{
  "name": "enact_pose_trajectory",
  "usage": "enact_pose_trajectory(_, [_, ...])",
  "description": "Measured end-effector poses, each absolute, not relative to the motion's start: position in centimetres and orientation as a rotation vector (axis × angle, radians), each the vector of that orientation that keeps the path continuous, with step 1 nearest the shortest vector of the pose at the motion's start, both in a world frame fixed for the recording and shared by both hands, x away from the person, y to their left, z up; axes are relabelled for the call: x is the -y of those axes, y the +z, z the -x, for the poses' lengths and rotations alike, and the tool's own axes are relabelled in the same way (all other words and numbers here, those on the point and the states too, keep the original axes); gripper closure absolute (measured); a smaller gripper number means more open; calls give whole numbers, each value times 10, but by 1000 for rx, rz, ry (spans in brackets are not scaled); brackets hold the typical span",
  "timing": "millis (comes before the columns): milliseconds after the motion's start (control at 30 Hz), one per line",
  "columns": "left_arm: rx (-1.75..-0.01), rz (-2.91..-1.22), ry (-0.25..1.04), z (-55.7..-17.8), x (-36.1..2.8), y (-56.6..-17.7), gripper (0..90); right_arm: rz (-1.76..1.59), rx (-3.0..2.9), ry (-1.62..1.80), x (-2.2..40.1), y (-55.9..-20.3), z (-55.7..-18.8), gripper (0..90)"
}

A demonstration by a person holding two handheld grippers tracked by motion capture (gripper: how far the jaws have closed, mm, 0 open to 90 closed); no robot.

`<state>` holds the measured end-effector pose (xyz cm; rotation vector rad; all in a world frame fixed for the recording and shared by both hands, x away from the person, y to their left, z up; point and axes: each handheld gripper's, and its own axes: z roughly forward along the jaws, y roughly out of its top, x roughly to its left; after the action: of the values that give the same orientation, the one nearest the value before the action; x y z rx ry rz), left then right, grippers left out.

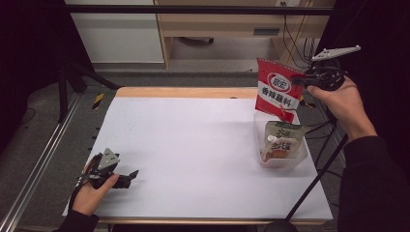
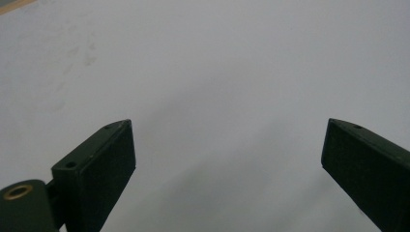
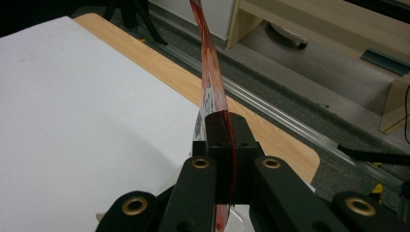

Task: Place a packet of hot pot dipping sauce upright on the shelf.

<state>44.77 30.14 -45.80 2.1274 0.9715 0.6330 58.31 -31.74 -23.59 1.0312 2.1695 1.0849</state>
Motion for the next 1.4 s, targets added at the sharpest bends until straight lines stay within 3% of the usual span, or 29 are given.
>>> enact_pose_trajectory(1033, [-974, -2152, 626, -449, -300, -460, 51, -1110, -2174, 1096, 329, -291, -592, 900])
enact_pose_trajectory(1400, [-952, -2176, 617, -449, -294, -462, 51, -1184, -2155, 1089, 346, -311, -568, 877])
